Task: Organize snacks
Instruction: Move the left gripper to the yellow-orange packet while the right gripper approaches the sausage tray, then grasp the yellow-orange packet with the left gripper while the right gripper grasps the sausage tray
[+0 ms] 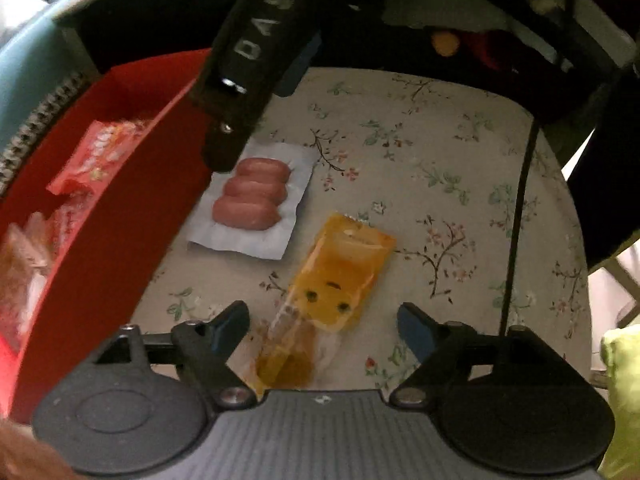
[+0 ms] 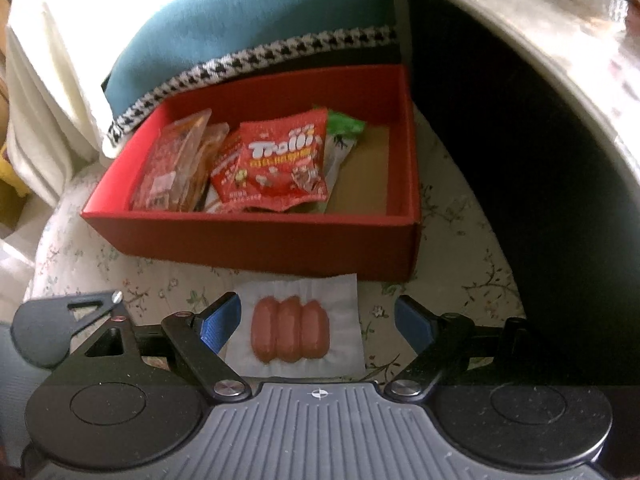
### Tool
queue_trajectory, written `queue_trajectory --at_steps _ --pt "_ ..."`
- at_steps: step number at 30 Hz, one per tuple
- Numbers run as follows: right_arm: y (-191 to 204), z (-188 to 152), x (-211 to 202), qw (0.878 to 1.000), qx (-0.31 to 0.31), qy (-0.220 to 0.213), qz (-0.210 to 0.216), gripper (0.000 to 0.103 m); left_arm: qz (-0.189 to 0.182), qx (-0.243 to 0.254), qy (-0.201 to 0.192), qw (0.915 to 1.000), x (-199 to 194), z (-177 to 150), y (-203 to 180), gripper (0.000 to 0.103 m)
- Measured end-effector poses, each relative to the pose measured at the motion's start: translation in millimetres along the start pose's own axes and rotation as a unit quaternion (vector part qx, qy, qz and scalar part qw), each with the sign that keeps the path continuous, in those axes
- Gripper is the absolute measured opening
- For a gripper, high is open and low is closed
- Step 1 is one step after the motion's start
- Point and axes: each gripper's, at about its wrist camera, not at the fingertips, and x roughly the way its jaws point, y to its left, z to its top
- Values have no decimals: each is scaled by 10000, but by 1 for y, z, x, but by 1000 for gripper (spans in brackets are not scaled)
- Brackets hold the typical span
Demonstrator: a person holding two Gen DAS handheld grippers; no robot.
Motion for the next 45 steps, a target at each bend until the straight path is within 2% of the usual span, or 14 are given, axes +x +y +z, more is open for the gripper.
queue_trajectory --at_steps 2,4,6,9,11,14,17,21,25,32,35,38,41,45 --pt "0 0 2 10000 -26 54 -9 89 -57 14 4 10000 7 1 7 96" --pt "-1 -1 5 9999 -42 96 -31 89 -80 82 -52 9999 9 0 8 98" --pt "-2 0 7 9999 -32 133 -70 89 -3 -110 -130 9999 8 -2 5 94" --pt "-6 1 9 9997 9 201 -170 89 134 -450 -318 9984 -2 -11 -5 68" --pt "-8 0 12 9994 38 286 -200 91 306 -775 -370 9958 -12 -18 -12 40" --pt "-7 -2 16 9990 9 374 -255 91 367 -1461 -307 9881 -24 -29 -21 30" --pt "-6 -3 20 9988 63 457 -179 93 354 -2170 -288 9751 -33 -42 -25 27" --pt "-4 -2 27 9980 289 558 -48 98 189 -3213 -380 9460 -45 -69 -29 25" --pt "9 1 37 9985 184 516 -99 103 153 -3543 -393 9342 -51 -83 -36 25" --pt "40 -19 33 9985 -107 539 8 103 144 -3653 -454 9297 -60 -99 -39 25" --pt "54 -37 23 9977 -238 627 124 97 180 -3691 -458 9281 -60 -101 -35 26" --pt "59 -41 11 9981 -331 493 -142 97 242 -3743 -425 9260 -64 -105 -35 26" --pt "80 -31 4 9879 -1429 377 -479 99 255 -3804 -420 9235 -66 -111 -35 26" --pt "95 -19 19 9585 -2706 569 -690 102 179 -3838 -455 9221 -68 -116 -34 26"
